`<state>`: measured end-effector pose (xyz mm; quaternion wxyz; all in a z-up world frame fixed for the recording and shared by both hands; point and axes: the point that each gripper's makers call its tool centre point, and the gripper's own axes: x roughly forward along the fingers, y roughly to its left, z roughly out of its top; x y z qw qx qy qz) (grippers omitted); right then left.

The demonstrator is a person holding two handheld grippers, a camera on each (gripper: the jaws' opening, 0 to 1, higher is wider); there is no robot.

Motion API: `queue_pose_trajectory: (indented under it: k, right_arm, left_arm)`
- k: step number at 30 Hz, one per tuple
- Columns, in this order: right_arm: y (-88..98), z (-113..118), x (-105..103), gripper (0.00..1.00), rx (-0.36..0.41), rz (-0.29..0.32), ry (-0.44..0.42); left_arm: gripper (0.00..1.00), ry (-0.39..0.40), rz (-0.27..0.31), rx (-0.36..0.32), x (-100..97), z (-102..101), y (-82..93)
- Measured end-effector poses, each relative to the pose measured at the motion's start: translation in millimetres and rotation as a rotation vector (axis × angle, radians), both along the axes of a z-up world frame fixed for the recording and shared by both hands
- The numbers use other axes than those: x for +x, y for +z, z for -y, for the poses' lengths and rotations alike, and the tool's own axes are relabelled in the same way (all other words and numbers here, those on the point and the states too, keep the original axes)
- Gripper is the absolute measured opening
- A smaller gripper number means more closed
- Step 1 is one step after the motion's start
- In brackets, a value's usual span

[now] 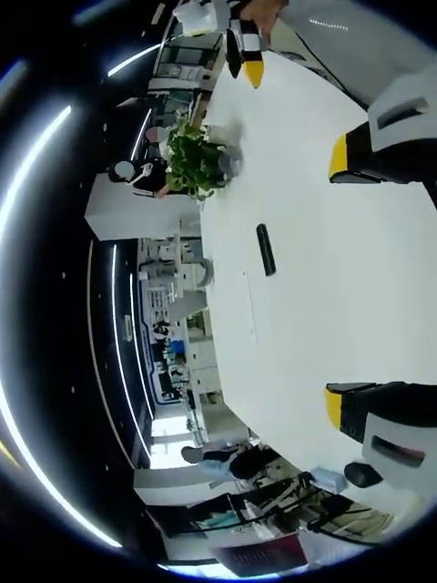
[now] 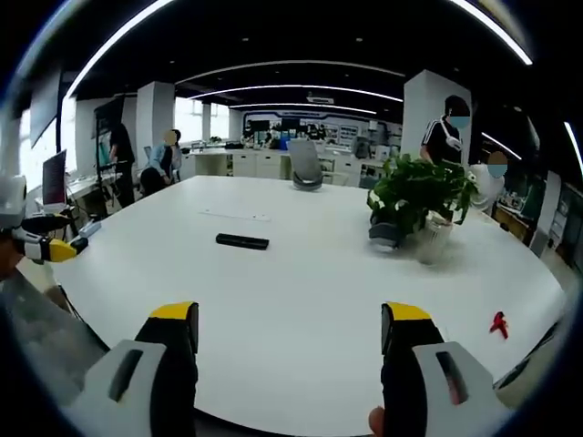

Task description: Press the specified remote control buttons in sequence, fully releasing each button before pressing the next.

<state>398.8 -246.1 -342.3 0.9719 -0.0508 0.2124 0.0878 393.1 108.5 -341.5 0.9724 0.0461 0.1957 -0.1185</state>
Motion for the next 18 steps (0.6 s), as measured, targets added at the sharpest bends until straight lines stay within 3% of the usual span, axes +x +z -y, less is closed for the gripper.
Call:
queue_pose_trajectory:
  k: [18]
  right_arm:
    - [-2.3, 4.1, 0.2, 0.84, -0.012, -0.012, -0.018]
  left_arm:
    - [0.94, -0.026, -0.017, -0.01, 1.1, 6.7, -3.2]
